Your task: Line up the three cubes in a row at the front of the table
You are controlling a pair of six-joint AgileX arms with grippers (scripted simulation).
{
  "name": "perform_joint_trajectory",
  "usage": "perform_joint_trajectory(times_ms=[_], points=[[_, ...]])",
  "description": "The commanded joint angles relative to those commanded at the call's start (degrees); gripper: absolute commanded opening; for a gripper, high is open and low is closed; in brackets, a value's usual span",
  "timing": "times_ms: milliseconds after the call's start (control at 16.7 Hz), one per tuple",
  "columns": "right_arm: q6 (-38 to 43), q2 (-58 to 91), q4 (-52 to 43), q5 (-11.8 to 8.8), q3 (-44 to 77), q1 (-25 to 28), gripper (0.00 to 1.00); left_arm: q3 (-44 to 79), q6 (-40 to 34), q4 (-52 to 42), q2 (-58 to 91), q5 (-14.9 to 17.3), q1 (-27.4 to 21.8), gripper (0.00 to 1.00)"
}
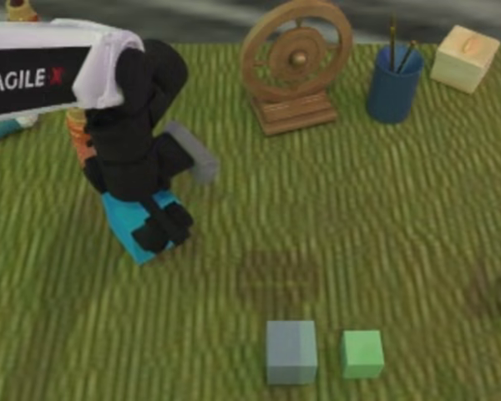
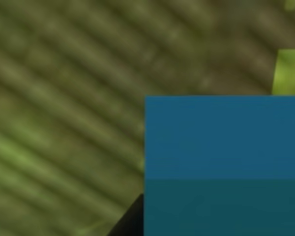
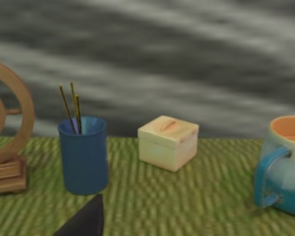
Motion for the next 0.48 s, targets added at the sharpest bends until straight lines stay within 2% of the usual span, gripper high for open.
perform_joint_trajectory(times_ms=[480], points=[[0.00, 0.00, 0.00, 0.00, 0.00, 0.00, 1.00, 0.56, 0.89, -2.40, -2.42, -0.03, -0.87, 0.00]])
